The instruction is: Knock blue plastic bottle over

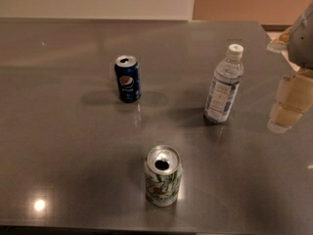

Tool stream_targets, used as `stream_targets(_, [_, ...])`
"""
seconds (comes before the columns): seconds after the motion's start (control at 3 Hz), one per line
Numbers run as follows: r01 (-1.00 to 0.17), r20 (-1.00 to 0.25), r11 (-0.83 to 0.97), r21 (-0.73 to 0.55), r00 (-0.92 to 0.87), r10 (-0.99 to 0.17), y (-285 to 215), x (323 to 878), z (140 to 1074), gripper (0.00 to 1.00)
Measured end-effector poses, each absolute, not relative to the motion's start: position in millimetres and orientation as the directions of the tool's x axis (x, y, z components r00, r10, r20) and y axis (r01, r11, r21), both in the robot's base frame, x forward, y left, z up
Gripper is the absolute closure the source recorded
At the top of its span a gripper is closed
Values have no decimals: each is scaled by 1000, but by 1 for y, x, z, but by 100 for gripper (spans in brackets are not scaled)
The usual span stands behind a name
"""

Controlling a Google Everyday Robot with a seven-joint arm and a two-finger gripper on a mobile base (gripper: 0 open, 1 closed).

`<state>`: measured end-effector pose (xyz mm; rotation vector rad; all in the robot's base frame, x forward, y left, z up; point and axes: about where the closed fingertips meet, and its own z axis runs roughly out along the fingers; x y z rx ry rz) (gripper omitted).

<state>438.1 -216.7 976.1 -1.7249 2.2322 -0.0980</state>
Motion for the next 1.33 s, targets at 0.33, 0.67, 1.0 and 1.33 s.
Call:
stream_targets(0.33, [-931,-207,270,-245,-222,-953,-217,438,976,0])
stream_targets(0.67, [-936,-225,265,-230,-214,-951,-216,446,978,0])
stream_targets(1.0, [-943,-274,267,-199,-208,-939,-215,463,974,0])
stream_targets(1.33, [-945,-324,273,-181,-205,-923,-214,481,967,0])
